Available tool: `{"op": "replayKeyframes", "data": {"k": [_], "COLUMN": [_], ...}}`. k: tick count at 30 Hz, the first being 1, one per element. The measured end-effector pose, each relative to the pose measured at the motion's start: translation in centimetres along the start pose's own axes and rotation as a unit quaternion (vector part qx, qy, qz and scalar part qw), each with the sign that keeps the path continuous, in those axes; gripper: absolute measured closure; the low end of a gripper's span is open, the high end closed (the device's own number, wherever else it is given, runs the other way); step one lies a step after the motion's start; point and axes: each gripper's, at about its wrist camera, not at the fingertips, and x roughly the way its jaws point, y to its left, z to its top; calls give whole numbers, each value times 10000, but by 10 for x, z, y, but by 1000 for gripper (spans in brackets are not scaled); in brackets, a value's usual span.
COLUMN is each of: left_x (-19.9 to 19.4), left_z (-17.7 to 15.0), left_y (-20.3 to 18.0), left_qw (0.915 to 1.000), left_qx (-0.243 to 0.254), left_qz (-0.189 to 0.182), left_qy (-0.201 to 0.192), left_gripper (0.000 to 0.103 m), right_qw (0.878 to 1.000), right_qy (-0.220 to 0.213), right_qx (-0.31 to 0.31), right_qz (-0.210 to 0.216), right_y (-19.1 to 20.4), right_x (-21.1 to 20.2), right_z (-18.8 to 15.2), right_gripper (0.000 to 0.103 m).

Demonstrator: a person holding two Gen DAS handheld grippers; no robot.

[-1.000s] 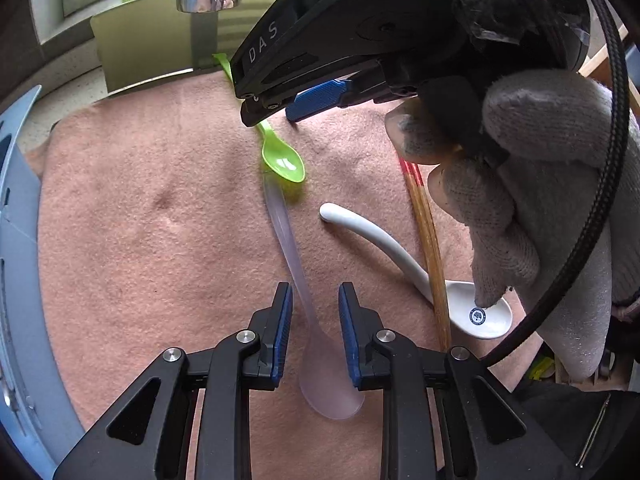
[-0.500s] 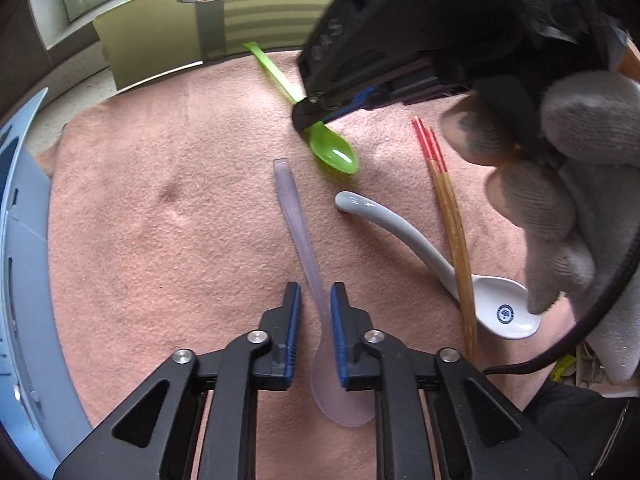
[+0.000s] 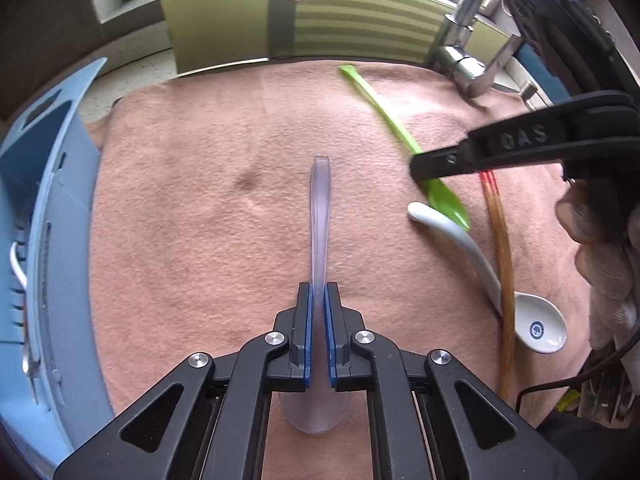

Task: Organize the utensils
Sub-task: 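Grasp the translucent plastic spoon with the left gripper while the right gripper grasps the green spoon, then carry both spoons into the blue basket and open both grippers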

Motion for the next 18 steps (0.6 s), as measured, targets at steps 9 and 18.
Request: {"op": "replayKeyframes", "data": {"k": [9, 18], "left_x": [-1, -14], "left_z": [7, 5], "left_y": [13, 21], "left_qw": [9992, 9957], "left_qx": [-243, -622], "left_qz": [-304, -614], "left_qy": [-41, -309], "left_gripper": [98, 98], "right_qw": [9999, 9995], "right_qy": [-36, -212], "right_qx": [-100, 157], "right_qz": [-27, 146], "right_y": [0, -10], "right_x": [2, -10], "right_z": [-4, -7], "right_gripper": [97, 97]}}
